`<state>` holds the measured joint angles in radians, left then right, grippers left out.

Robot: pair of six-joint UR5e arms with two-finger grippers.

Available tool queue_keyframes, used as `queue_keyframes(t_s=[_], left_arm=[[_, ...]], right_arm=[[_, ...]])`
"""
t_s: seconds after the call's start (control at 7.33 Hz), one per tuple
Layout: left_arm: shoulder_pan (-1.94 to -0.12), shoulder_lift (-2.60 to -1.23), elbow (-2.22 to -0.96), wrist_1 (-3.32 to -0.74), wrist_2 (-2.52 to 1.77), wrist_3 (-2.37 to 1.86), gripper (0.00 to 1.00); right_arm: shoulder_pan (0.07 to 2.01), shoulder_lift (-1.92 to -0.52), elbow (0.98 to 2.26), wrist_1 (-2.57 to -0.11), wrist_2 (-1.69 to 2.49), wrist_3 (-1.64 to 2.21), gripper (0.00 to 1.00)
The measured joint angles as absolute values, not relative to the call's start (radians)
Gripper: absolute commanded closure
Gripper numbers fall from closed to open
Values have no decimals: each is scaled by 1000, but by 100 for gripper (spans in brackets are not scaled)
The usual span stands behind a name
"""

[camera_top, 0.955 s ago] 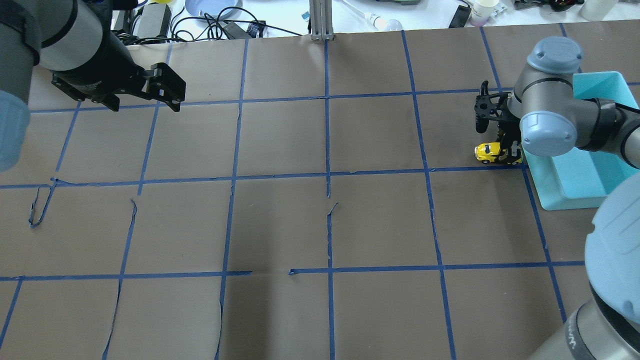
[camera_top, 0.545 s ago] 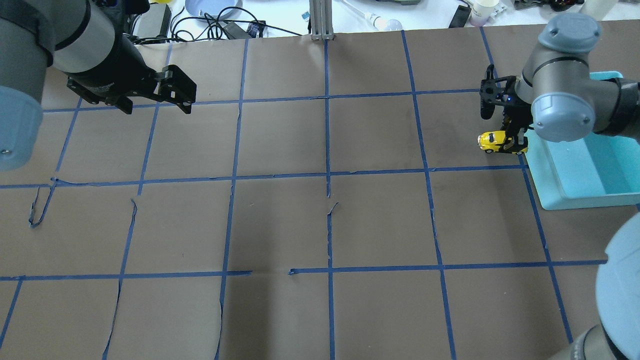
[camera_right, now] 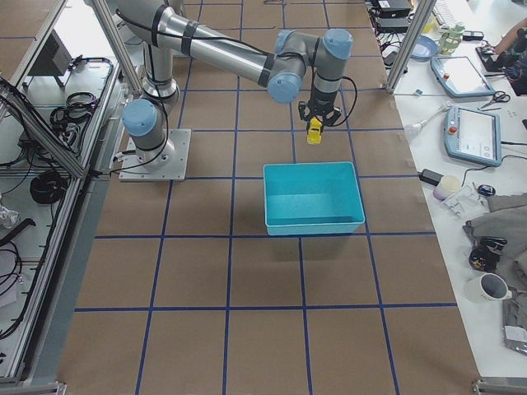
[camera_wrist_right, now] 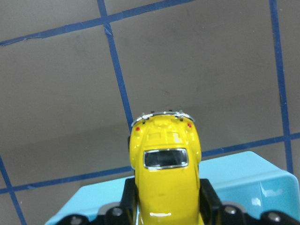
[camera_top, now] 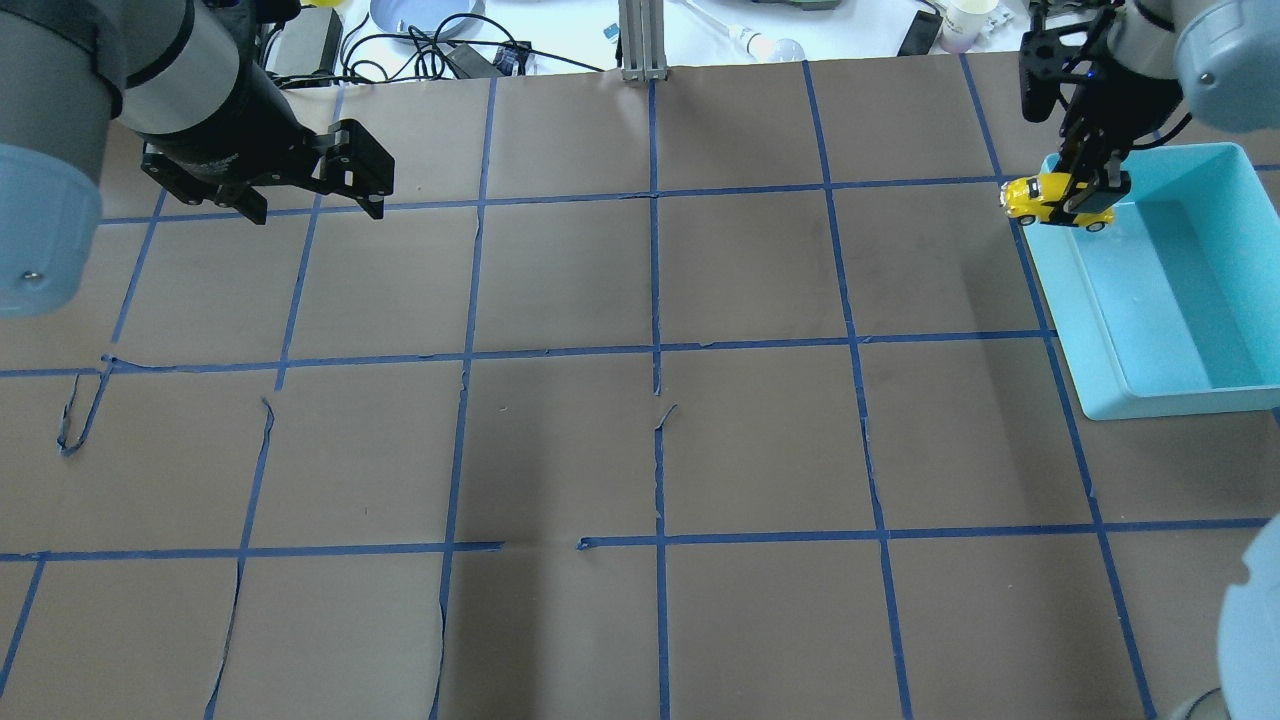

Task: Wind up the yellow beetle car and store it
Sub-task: 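Lift the car with the right gripper and carry it over the blue bin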

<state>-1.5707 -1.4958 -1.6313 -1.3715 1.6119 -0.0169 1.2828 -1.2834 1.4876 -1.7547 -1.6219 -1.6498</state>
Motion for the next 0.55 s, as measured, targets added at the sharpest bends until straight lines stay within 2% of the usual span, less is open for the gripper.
queue_keyframes(t_s=[0.55], left_arm=[[-1569,-1568,-1491,-1458,1630,-35,0]], right_arm=[[1119,-1230,1442,-1735,-1620,-1859,100]])
